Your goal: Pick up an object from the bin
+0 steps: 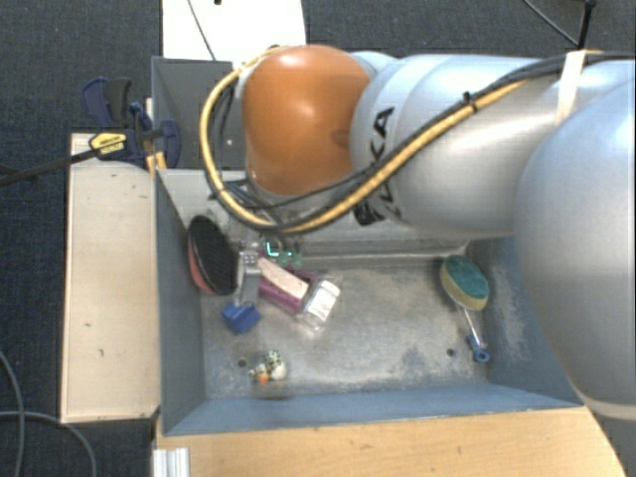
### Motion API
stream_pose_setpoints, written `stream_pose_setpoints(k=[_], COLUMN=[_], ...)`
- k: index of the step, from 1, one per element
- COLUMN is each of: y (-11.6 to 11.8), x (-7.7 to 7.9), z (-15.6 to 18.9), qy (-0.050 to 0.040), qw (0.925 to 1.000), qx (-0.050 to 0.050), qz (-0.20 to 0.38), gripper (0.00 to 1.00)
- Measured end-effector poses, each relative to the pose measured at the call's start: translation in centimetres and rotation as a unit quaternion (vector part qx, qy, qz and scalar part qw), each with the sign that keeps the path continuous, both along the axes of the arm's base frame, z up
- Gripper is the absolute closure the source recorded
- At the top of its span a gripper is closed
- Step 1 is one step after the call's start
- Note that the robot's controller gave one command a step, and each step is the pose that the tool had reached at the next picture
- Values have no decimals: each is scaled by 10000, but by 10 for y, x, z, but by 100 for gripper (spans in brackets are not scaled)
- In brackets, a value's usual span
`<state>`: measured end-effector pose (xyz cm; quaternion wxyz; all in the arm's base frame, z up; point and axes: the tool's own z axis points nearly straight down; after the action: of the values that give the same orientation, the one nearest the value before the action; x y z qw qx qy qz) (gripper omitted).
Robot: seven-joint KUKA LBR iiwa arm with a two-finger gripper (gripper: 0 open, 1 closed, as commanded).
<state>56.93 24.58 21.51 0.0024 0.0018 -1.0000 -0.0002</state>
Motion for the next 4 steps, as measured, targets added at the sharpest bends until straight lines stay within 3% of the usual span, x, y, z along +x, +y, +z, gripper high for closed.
stream_pose_setpoints(k=[1,2,3,4], y=[-19,-40,-40,-21], x=[-53,-16,-17,-35], z=[-61,-146,-143,-29], qy=[17,-52,-37,-67], qw=[10000,10000,9999,9997], qx=[-13,13,5,24], qz=[17,-81,-107,-233], gripper=[0,0,100,100])
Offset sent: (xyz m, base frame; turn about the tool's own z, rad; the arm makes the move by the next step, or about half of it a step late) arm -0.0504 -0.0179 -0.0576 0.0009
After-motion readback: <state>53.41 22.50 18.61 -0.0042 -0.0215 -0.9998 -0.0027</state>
